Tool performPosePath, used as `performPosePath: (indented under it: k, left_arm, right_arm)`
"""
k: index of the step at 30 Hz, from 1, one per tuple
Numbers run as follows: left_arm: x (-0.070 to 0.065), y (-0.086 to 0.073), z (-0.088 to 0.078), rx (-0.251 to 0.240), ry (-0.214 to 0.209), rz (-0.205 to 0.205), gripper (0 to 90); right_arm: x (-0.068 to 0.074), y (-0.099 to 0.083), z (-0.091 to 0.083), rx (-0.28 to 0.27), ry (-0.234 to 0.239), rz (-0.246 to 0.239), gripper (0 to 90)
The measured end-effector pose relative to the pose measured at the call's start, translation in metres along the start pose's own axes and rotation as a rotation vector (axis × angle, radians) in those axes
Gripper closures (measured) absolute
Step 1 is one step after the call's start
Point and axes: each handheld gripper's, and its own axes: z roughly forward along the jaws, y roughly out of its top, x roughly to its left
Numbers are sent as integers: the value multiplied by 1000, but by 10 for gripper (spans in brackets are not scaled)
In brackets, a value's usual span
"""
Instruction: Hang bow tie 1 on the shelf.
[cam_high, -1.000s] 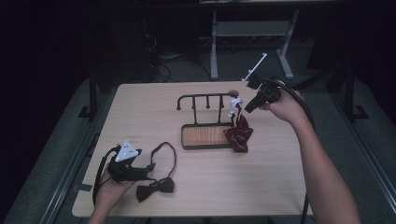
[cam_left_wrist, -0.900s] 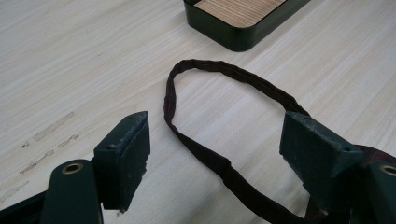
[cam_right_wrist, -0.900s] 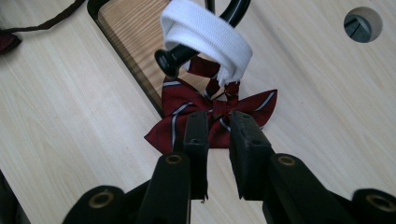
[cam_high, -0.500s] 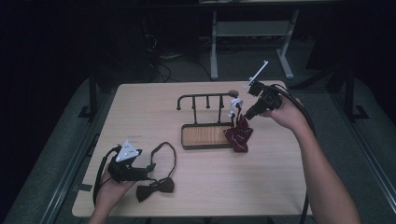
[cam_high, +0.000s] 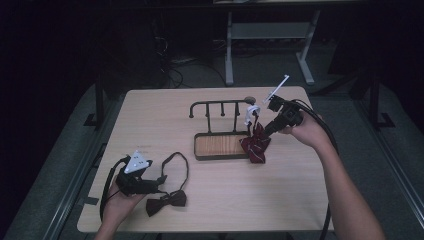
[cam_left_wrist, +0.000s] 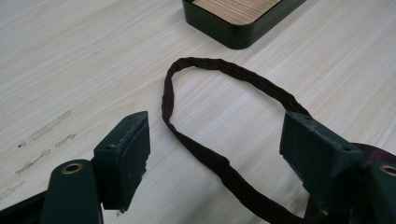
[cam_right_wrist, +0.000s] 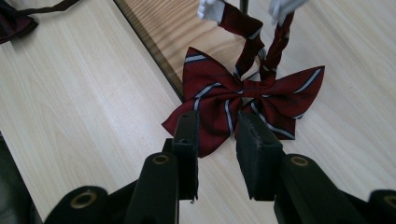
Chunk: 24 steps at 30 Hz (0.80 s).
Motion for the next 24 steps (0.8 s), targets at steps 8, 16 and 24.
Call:
performPosePath:
  k: [8, 16, 24]
  left_arm:
    - [0, 0, 0, 3, 0, 2, 249]
    - [0, 0, 0, 2, -1, 0, 248]
    - [0, 0, 0, 4, 0, 2, 248]
  right_arm:
    - [-1, -9, 6, -6, 17, 15, 653]
    - [2, -19, 13, -6, 31, 11, 622]
    - [5, -29, 21, -16, 36, 12, 585]
